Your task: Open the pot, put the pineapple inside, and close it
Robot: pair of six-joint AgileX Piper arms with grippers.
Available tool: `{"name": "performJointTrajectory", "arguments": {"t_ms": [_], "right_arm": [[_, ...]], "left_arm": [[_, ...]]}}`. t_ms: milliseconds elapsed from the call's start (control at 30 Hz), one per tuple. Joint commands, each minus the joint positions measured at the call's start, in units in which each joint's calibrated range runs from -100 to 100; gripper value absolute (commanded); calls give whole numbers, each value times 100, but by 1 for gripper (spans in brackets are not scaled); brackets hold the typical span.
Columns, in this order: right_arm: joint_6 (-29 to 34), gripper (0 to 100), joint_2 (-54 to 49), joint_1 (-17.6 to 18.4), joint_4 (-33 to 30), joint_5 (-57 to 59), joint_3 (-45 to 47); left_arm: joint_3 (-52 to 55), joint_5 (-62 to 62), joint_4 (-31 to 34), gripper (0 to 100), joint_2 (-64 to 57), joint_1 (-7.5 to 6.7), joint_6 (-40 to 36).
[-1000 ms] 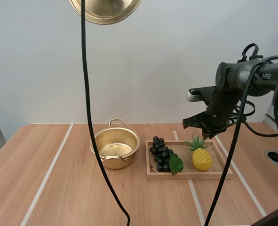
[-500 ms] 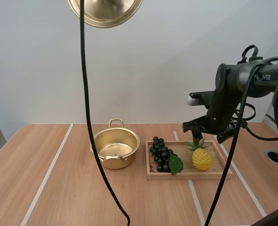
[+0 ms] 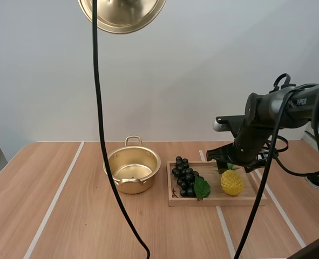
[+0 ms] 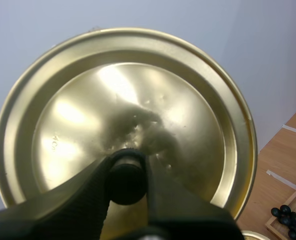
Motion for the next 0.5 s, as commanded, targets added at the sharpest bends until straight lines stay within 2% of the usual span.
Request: {"name": "performJointTrajectory", "arguments": {"t_ms": [0, 233, 467], "right_arm": [[19, 100, 223, -33, 22, -77, 31], [19, 100, 908, -33, -57, -114, 31], [19, 100, 1174, -33, -209, -455, 31]], "left_arm": [[-39, -58, -127, 0, -54, -27, -18], [-39, -58, -127, 0, -54, -27, -18], [-39, 129, -121, 0, -54, -27, -18]]}}
